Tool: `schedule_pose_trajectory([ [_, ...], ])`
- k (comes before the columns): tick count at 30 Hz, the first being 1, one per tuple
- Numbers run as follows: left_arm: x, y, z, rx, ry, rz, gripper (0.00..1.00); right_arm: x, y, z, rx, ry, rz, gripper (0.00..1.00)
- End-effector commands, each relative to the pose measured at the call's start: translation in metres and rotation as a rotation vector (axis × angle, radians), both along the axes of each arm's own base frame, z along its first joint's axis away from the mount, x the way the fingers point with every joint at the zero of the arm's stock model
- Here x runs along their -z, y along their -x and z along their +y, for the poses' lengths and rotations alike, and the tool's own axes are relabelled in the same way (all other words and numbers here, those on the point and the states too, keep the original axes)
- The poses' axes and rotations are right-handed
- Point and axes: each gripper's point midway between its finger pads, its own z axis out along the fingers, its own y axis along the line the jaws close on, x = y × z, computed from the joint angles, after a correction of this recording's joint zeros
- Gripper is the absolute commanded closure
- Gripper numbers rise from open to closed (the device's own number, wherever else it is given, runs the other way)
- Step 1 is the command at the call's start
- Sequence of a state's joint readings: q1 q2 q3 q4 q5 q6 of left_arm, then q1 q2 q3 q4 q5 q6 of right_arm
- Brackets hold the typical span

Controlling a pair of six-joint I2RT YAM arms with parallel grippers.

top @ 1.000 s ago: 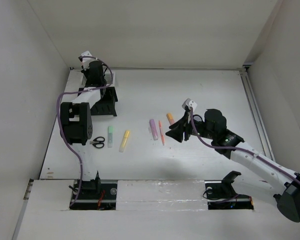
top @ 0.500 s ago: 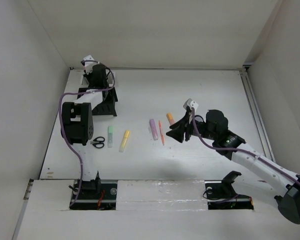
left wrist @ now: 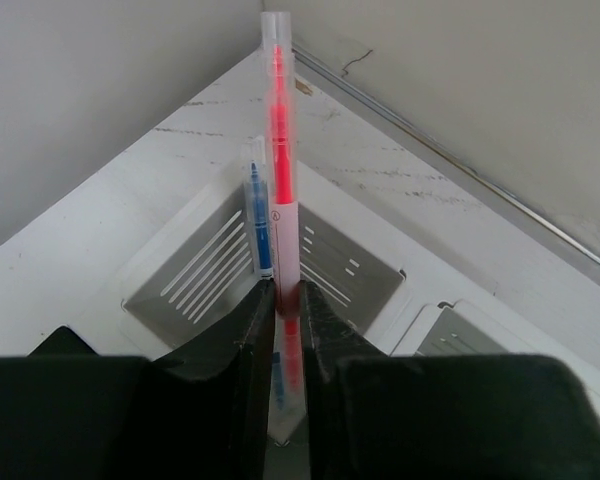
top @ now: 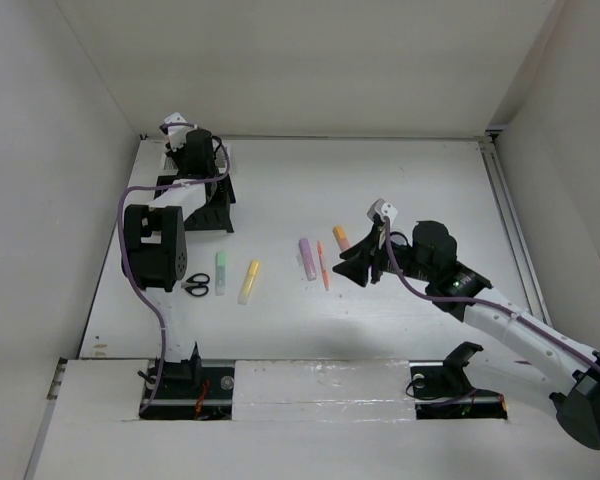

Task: Sort the stationery into containers
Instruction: Place the pen in the storage box, then pick up the pen from the center of the board.

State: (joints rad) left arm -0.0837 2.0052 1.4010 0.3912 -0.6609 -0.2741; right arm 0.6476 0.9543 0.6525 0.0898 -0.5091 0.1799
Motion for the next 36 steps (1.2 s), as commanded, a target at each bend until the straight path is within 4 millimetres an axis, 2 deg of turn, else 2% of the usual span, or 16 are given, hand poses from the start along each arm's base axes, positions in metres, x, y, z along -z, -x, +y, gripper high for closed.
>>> schedule_pose_trajectory([
  [1, -0.030, 0.002, -0.004, -0.011, 0.016, -0.051, 0.89, -0.015, -0.001, 0.000, -0.005, -0.042, -0.063, 0.49],
  [4, -0.025, 0.003, -0.005, -0.002, 0.018, -0.041, 0.81, -0.015, -0.001, 0.000, -0.005, -0.042, -0.063, 0.49],
  [11, -0.029, 0.002, -0.005, -0.002, 0.019, -0.050, 0.78, -0.015, -0.001, 0.000, -0.005, -0.042, -0.063, 0.49],
  [13, -0.041, 0.003, -0.005, -0.002, 0.021, -0.072, 0.77, -0.013, -0.002, 0.001, -0.005, -0.037, -0.055, 0.49],
  [14, -0.037, 0.005, -0.005, -0.002, 0.020, -0.063, 0.77, -0.017, -0.003, 0.001, -0.005, -0.042, -0.063, 0.49],
  [19, -0.075, 0.007, -0.006, 0.007, 0.028, -0.113, 0.75, -0.018, -0.004, 0.002, -0.005, -0.042, -0.063, 0.49],
  [22, -0.105, 0.009, -0.019, 0.034, 0.028, -0.166, 0.70, -0.023, -0.005, 0.003, -0.005, -0.048, -0.070, 0.49],
  [26, -0.139, 0.018, -0.022, 0.035, 0.022, -0.203, 0.66, -0.025, -0.007, 0.004, -0.005, -0.049, -0.071, 0.48],
  [27, -0.154, 0.020, -0.025, 0.035, 0.023, -0.226, 0.64, -0.025, -0.008, 0.004, 0.004, -0.048, -0.072, 0.48],
  [30, -0.191, 0.031, -0.036, 0.045, 0.002, -0.260, 0.56, -0.031, -0.013, 0.004, 0.019, -0.052, -0.082, 0.41],
  [31, -0.198, 0.033, -0.039, 0.044, -0.008, -0.258, 0.52, -0.025, -0.021, 0.001, 0.056, -0.028, -0.060, 0.38],
  [32, -0.212, 0.037, -0.047, 0.063, -0.018, -0.266, 0.48, -0.024, -0.027, 0.002, 0.071, -0.008, -0.057, 0.30],
  [33, -0.216, 0.043, -0.062, 0.105, -0.055, -0.217, 0.37, -0.020, -0.033, 0.001, 0.091, 0.014, -0.050, 0.27],
  [34, -0.239, 0.049, -0.069, 0.099, -0.053, -0.242, 0.28, -0.011, -0.042, -0.007, 0.146, 0.061, -0.027, 0.22],
  [35, -0.248, 0.055, -0.075, 0.094, -0.058, -0.227, 0.09, -0.012, -0.047, -0.007, 0.165, 0.072, -0.021, 0.14],
  [36, -0.251, 0.060, -0.089, 0.112, -0.046, -0.204, 0.00, -0.001, -0.053, -0.011, 0.191, 0.099, 0.003, 0.03],
])
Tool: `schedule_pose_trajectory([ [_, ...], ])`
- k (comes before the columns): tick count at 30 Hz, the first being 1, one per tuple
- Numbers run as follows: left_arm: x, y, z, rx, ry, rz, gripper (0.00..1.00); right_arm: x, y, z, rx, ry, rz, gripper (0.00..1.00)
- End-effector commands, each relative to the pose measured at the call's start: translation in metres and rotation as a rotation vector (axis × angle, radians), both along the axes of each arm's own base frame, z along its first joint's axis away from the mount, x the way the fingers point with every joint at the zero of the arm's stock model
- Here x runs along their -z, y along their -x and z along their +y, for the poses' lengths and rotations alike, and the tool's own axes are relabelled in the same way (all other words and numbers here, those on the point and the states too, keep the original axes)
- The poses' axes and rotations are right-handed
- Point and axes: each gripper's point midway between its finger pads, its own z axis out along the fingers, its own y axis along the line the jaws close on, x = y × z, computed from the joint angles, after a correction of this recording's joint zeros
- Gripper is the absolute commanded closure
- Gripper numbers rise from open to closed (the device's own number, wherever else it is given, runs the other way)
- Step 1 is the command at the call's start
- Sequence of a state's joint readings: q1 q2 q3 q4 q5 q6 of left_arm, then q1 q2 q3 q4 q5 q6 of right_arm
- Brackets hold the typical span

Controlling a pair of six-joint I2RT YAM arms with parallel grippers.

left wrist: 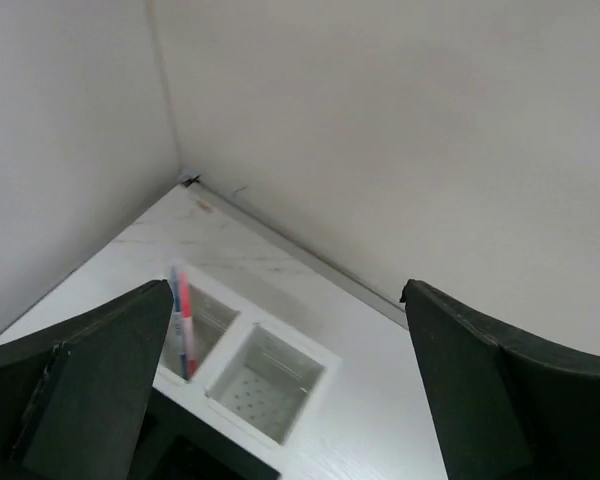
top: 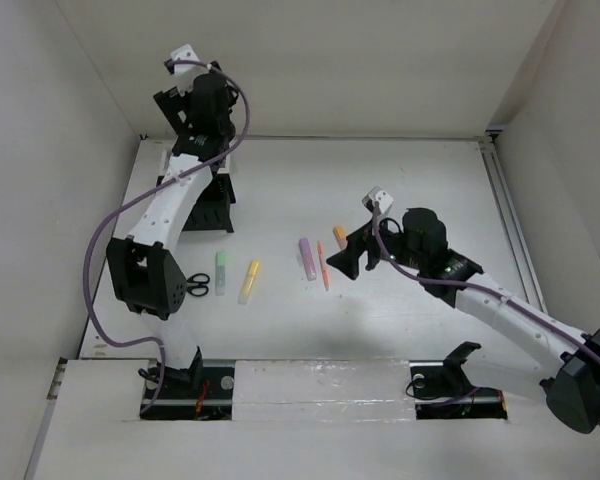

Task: Sort the stationery into containers
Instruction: Pick up the pen from the center of the board.

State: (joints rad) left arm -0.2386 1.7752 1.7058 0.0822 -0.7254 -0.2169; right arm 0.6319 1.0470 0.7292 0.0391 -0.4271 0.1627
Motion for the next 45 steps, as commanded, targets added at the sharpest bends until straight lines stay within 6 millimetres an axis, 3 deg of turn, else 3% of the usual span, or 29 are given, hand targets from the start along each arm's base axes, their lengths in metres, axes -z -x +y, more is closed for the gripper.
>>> schedule_pose_trajectory([
  [1, -0.058, 0.045, -0.025, 0.022, 0.036, 0.029, 0.00, -0.011, -0.027, -0.011, 0.116, 0.042, -0.029, 0.03],
  [3, -0.041, 0.053, -0.035, 0.061, 0.107, 0.100, 0.00, -0.007, -0.035, -0.021, 0.180, 0.071, -0.020, 0.02],
  [4, -0.046, 0.071, -0.034, 0.078, 0.143, 0.113, 0.00, -0.005, -0.037, -0.024, 0.196, 0.088, -0.023, 0.02],
  [5, -0.027, 0.078, -0.039, 0.105, 0.165, 0.165, 0.00, 0.003, -0.039, -0.031, 0.232, 0.120, -0.006, 0.02],
  [8, -0.018, 0.112, -0.043, 0.122, 0.272, 0.191, 0.00, 0.005, -0.046, -0.040, 0.270, 0.187, -0.012, 0.04],
  [9, 0.006, 0.121, -0.046, 0.127, 0.257, 0.243, 0.00, 0.011, -0.044, -0.047, 0.289, 0.225, 0.017, 0.05],
  [10, 0.012, 0.130, -0.050, 0.137, 0.261, 0.254, 0.00, 0.012, -0.045, -0.047, 0.285, 0.239, 0.020, 0.07],
  [11, 0.005, 0.145, -0.061, 0.178, 0.277, 0.225, 0.00, 0.012, -0.045, -0.047, 0.285, 0.239, 0.020, 0.07],
  [12, 0.026, 0.153, -0.066, 0.192, 0.262, 0.267, 0.00, 0.010, -0.044, -0.049, 0.302, 0.235, 0.026, 0.09],
  [13, 0.033, 0.161, -0.073, 0.208, 0.267, 0.278, 0.00, 0.010, -0.043, -0.052, 0.314, 0.230, 0.029, 0.09],
  [14, 0.034, 0.174, -0.085, 0.250, 0.286, 0.275, 0.00, -0.002, -0.041, -0.055, 0.336, 0.201, 0.008, 0.09],
  [15, 0.058, 0.181, -0.097, 0.291, 0.295, 0.328, 0.00, -0.005, -0.040, -0.060, 0.369, 0.183, 0.014, 0.09],
  [17, 0.075, 0.194, -0.121, 0.369, 0.316, 0.361, 0.00, -0.011, -0.038, -0.073, 0.434, 0.167, 0.001, 0.09],
  [18, 0.083, 0.207, -0.149, 0.428, 0.337, 0.381, 0.00, -0.022, -0.035, -0.079, 0.452, 0.149, -0.023, 0.09],
  [20, 0.094, 0.220, -0.174, 0.449, 0.312, 0.390, 0.00, -0.031, -0.036, -0.093, 0.517, 0.178, -0.025, 0.09],
  [21, 0.110, 0.227, -0.197, 0.459, 0.285, 0.431, 0.00, -0.037, -0.035, -0.099, 0.540, 0.181, -0.032, 0.09],
  [23, 0.120, 0.228, -0.213, 0.448, 0.280, 0.467, 0.00, -0.039, -0.034, -0.116, 0.620, 0.218, -0.013, 0.09],
  [24, 0.128, 0.229, -0.221, 0.448, 0.289, 0.493, 0.00, -0.056, -0.031, -0.124, 0.656, 0.192, -0.034, 0.09],
  [25, 0.149, 0.233, -0.239, 0.466, 0.257, 0.538, 0.00, -0.061, -0.029, -0.131, 0.682, 0.193, -0.043, 0.09],
  [27, 0.155, 0.236, -0.263, 0.496, 0.256, 0.547, 0.00, -0.070, -0.024, -0.147, 0.752, 0.181, -0.054, 0.09],
  [28, 0.174, 0.242, -0.273, 0.493, 0.224, 0.597, 0.00, -0.078, -0.019, -0.157, 0.785, 0.158, -0.067, 0.09],
  [33, 0.197, 0.237, -0.300, 0.502, 0.262, 0.629, 0.02, -0.099, -0.004, -0.185, 0.894, 0.115, -0.087, 0.09],
  [35, 0.213, 0.242, -0.310, 0.518, 0.231, 0.653, 0.03, -0.104, 0.002, -0.191, 0.904, 0.097, -0.100, 0.09],
  [40, 0.226, 0.235, -0.326, 0.523, 0.228, 0.680, 0.09, -0.112, 0.004, -0.187, 0.881, 0.049, -0.121, 0.09],
  [45, 0.230, 0.229, -0.338, 0.553, 0.220, 0.674, 0.22, -0.097, -0.002, -0.176, 0.846, 0.077, -0.095, 0.10],
])
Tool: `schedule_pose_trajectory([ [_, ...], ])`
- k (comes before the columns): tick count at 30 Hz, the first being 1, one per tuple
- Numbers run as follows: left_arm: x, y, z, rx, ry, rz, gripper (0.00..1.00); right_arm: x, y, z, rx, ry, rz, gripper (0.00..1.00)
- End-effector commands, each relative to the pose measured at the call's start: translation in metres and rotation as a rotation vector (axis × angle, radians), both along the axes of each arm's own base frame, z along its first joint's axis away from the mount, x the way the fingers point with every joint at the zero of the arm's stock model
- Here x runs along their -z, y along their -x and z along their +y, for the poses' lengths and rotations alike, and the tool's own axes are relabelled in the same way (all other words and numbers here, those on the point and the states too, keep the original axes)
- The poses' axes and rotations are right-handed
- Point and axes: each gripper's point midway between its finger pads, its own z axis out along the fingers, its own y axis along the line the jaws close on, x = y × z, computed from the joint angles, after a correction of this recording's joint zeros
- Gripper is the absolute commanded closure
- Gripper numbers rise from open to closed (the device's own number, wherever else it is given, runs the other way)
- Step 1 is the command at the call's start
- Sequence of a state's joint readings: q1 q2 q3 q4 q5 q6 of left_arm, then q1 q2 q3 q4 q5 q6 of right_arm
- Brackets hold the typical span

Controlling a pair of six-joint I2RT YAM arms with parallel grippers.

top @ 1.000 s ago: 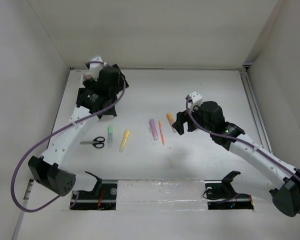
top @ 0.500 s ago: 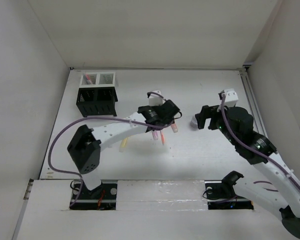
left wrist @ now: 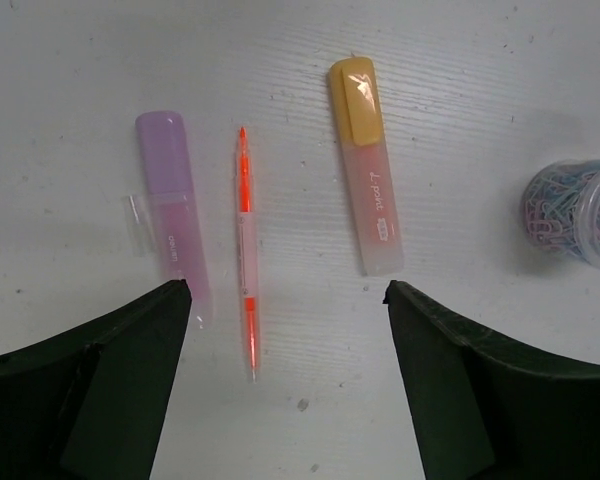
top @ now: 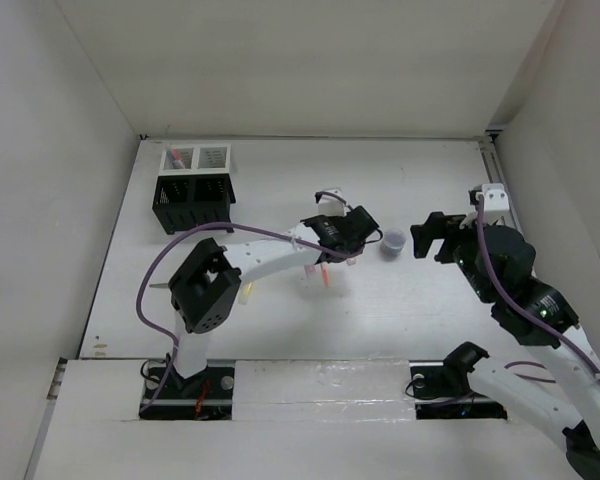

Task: Sort the stationery into containers
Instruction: Pick up the pen from the center of the board.

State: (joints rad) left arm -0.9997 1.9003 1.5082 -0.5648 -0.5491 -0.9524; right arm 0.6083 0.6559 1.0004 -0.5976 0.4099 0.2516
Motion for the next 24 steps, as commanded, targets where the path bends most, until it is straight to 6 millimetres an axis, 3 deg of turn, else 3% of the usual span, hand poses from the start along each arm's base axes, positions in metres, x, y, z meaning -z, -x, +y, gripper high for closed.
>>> schedule_pose_trajectory([
  [1, -0.008, -0.008, -0.012, -0.010, 0.031, -0.024, 0.25, -0.002, -0.004, 0.005, -0.010, -0.015, -0.005, 0.10],
  [3, -0.007, -0.009, -0.015, -0.010, 0.031, -0.024, 0.28, 0.000, -0.005, 0.008, -0.022, -0.018, -0.004, 0.10],
  [7, 0.001, -0.009, -0.014, -0.019, 0.028, -0.016, 0.44, 0.000, -0.003, 0.011, -0.041, -0.028, -0.010, 0.10],
  [11, 0.023, -0.010, -0.005, -0.042, -0.002, 0.022, 0.44, -0.002, -0.003, 0.013, -0.052, -0.026, -0.018, 0.11],
  [24, 0.061, -0.007, 0.007, -0.094, -0.028, 0.080, 0.45, 0.000, -0.004, 0.021, -0.092, -0.029, -0.023, 0.11],
])
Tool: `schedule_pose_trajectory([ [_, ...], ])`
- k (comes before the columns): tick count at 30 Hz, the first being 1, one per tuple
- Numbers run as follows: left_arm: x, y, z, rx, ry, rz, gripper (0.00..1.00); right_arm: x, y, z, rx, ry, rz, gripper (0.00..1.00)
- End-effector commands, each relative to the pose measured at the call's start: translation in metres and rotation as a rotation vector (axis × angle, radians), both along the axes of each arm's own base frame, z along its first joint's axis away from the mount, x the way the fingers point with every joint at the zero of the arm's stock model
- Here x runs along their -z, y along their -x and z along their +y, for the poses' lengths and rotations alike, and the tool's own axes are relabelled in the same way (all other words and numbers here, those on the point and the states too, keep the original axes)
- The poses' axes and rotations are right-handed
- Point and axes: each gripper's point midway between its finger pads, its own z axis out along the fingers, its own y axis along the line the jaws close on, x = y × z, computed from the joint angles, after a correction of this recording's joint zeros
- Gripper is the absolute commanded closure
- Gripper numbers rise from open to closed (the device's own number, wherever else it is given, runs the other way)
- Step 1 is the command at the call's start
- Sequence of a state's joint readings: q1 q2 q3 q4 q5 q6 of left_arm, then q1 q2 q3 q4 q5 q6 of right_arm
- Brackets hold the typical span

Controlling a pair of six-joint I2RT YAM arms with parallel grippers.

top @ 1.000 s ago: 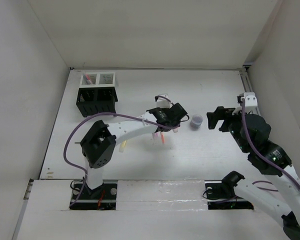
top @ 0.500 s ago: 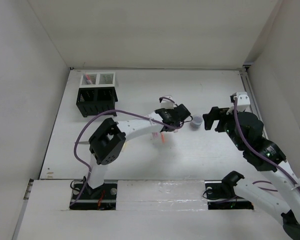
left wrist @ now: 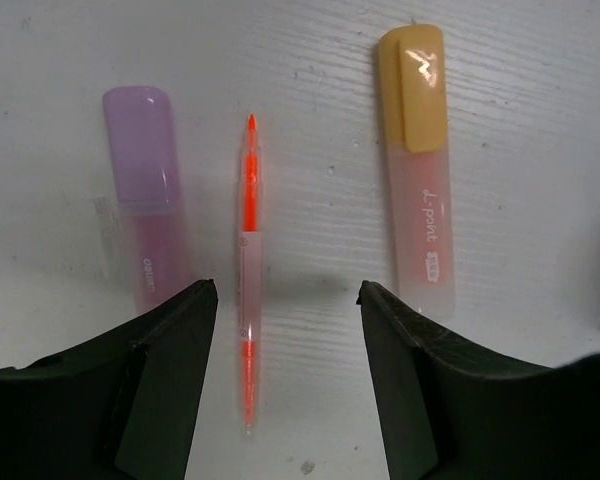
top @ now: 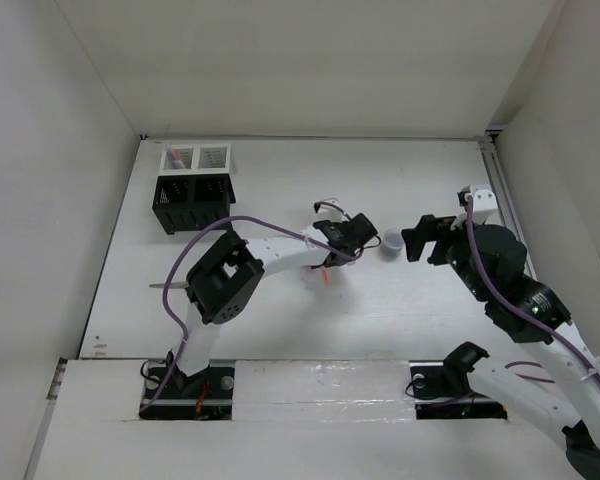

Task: Sort the stationery into containers
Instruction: Pick up the pen from the center of the board.

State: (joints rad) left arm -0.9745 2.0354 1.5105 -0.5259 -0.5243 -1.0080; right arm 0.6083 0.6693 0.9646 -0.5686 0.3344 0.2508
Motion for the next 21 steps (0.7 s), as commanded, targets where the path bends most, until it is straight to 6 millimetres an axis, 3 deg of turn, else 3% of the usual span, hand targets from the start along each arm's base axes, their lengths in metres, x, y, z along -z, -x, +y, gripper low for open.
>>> schedule_pose_trajectory([
  [1, 0.006, 0.001, 0.008, -0.044, 0.006, 0.009, 0.45, -0.009, -0.003, 0.004, -0.018, -0.022, -0.042, 0.11],
  [15, 0.019, 0.008, 0.009, -0.034, 0.016, 0.036, 0.51, -0.009, -0.002, 0.005, -0.029, -0.021, -0.051, 0.11],
  [21, 0.024, 0.011, 0.008, -0.027, 0.019, 0.056, 0.61, -0.009, -0.002, 0.005, -0.029, -0.021, -0.051, 0.11],
])
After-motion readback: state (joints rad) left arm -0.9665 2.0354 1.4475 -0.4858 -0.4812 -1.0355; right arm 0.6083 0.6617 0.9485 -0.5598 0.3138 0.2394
